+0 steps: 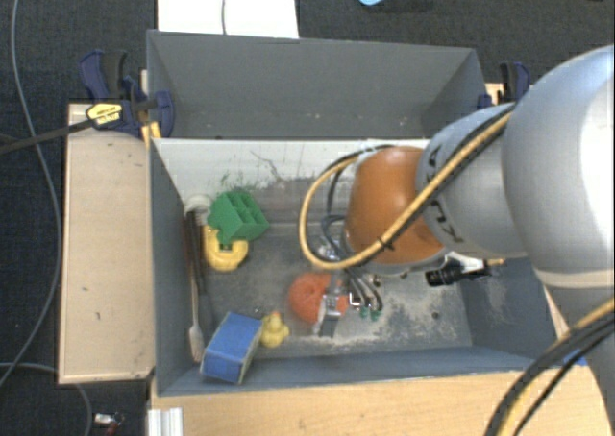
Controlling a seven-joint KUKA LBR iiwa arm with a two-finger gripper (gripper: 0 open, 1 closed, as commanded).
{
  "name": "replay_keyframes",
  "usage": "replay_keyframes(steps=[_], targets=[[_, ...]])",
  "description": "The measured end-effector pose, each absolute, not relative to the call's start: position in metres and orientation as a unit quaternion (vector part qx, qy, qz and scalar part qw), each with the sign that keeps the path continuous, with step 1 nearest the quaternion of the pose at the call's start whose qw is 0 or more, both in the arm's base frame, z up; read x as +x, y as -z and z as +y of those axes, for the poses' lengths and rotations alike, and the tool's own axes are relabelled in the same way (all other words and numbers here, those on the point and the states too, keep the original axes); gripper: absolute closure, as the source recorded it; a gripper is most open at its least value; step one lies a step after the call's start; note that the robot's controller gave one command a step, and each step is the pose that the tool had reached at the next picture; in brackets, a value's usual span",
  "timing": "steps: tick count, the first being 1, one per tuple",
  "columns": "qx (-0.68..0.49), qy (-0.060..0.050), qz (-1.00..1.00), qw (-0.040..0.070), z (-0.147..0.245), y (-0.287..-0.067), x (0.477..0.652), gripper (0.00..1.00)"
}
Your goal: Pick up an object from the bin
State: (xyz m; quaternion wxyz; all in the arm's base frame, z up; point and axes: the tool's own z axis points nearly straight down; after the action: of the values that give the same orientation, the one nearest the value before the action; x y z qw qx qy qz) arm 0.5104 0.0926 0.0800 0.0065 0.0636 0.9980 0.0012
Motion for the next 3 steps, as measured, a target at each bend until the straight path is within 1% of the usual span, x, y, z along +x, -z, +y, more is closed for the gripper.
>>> replay_keyframes(steps=[1, 2, 3], targets=[[0.055, -0.001, 0.998, 0.003, 0.082, -0.07, 0.485, 1.0], [0.055, -0.001, 0.998, 0.003, 0.082, -0.07, 0.485, 1.0], [0.047, -0.001, 0.999, 0.001, 0.082, -0.131, 0.486, 1.0]])
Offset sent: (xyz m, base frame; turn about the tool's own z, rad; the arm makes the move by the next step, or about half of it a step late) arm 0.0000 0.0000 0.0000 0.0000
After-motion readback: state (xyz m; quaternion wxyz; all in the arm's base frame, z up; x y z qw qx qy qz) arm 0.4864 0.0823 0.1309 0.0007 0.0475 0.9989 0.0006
